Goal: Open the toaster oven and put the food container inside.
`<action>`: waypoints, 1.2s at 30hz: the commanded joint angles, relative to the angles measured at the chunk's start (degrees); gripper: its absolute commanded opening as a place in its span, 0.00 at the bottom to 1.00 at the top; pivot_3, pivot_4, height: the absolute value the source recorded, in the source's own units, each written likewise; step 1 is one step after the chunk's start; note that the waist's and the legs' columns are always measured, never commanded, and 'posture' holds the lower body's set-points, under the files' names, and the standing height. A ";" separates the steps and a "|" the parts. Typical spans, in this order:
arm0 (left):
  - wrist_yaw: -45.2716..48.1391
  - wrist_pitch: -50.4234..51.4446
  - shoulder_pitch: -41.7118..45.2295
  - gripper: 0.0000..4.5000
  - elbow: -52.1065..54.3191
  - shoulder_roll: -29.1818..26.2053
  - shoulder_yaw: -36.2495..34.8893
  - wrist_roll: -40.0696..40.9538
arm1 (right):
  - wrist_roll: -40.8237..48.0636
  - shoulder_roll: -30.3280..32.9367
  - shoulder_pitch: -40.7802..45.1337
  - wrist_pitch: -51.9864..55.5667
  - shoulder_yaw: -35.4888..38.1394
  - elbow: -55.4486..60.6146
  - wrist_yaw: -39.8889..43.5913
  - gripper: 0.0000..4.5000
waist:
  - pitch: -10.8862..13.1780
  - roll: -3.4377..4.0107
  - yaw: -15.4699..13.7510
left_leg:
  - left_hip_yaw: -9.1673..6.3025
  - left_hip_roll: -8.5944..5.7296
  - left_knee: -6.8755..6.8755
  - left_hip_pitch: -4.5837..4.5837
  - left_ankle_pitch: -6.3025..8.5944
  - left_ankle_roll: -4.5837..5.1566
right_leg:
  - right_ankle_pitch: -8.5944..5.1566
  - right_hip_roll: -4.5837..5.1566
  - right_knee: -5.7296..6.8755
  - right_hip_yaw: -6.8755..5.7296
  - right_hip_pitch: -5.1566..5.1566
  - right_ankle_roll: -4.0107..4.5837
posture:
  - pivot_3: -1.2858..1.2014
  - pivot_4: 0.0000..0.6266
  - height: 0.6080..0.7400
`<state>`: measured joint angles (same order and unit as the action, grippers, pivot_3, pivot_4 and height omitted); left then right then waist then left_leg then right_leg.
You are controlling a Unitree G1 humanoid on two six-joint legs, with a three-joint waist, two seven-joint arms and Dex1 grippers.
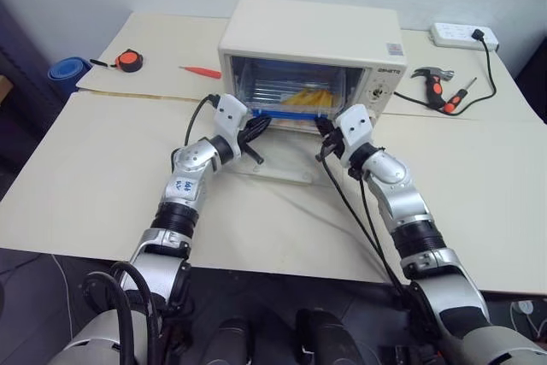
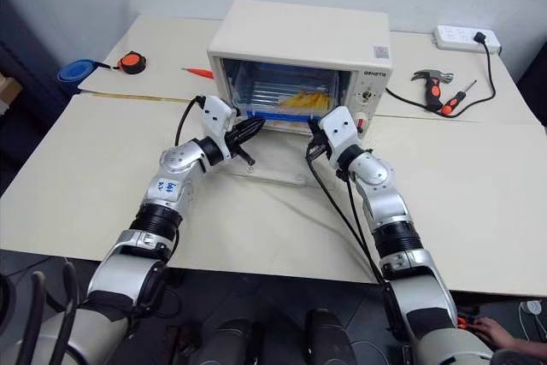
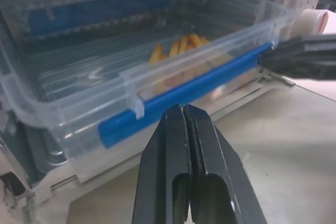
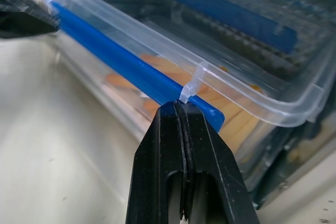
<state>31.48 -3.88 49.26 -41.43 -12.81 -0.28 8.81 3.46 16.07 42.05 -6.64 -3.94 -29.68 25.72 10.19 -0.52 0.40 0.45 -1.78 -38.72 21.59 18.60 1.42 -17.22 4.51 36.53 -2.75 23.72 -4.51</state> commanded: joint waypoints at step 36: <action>39.34 20.34 -25.41 0.99 33.62 -29.24 -17.58 26.82 | 26.74 4.25 -6.44 5.80 12.41 14.05 27.87 0.00 | 0.07 0.20 1.21 | -0.06 0.12 0.30 -0.18 0.01 -0.03 | -0.01 0.02 -0.20 0.06 -0.14 0.03 | 0.52 0.24 1.00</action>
<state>72.25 15.94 23.92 -9.30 -41.63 -15.30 33.85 25.55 20.95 33.46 -1.97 5.05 -18.41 54.80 10.26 -0.32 1.62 0.38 -1.66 -38.42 21.42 18.61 1.39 -17.24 4.53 36.35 -2.70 23.58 -4.48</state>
